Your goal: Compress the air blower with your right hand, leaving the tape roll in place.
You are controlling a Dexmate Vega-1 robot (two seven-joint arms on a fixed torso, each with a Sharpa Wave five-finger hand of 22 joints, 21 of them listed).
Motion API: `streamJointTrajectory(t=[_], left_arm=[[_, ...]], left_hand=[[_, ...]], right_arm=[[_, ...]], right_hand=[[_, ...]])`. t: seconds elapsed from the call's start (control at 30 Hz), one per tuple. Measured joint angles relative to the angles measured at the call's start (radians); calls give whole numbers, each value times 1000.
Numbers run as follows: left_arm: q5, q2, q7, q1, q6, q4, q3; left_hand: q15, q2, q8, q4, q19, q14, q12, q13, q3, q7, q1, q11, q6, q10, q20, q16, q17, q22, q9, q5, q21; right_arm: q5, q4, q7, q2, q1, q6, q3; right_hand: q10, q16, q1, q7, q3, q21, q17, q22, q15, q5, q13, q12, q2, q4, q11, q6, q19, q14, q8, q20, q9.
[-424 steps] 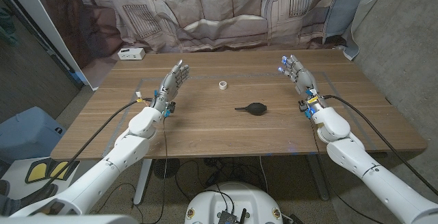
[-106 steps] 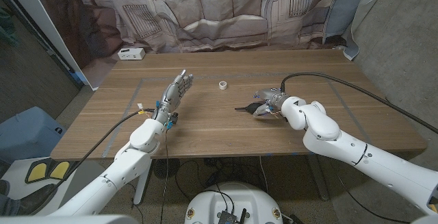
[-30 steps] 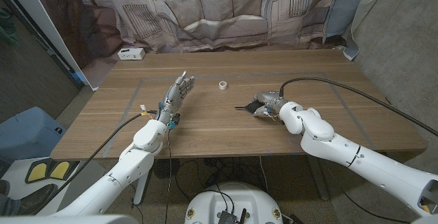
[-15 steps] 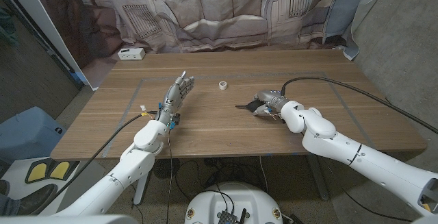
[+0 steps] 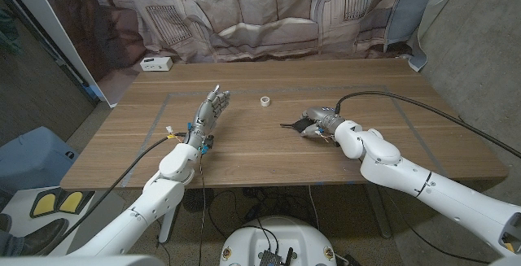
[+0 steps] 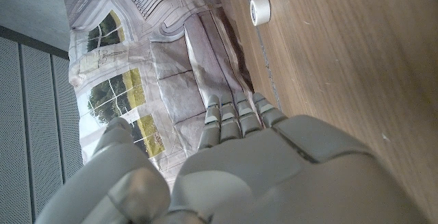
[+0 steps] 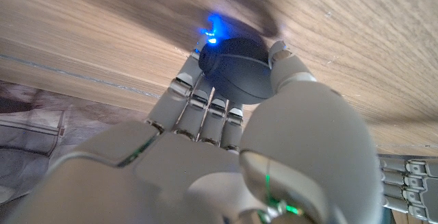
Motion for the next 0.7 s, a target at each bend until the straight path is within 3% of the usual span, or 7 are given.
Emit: streamJointTrajectory(t=[0.47,0.5,0.7], left_arm=[[-1,-1,0,-1,0,2,0],[-3,-1,1,-1,3,2,0],[0,1,6,-1,9,-9,1]], left_hand=[[0,0,0,0,0,0,0,0,0,0,0,2,0,2,0,0,0,0,0,0,0],[0,0,0,0,0,0,0,0,0,0,0,2,0,2,0,0,0,0,0,0,0],[0,0,0,0,0,0,0,0,0,0,0,2,0,2,0,0,0,0,0,0,0]], right_arm=[[64,0,-87,-1,-5,26,6],[72,-2,-101,-4,-43,28,43],[115,-5,-165,-4,-69,51,69]], right_hand=[[25,10,19,-2,0,0,5,3,-7,-5,0,0,11,0,-7,23,16,14,0,-5,0],[27,10,19,-6,0,0,5,3,-5,-5,0,0,11,0,-5,27,16,16,0,-5,0],[34,10,20,-6,-3,0,4,3,-7,-5,0,0,12,3,-9,38,16,25,0,-5,-1]])
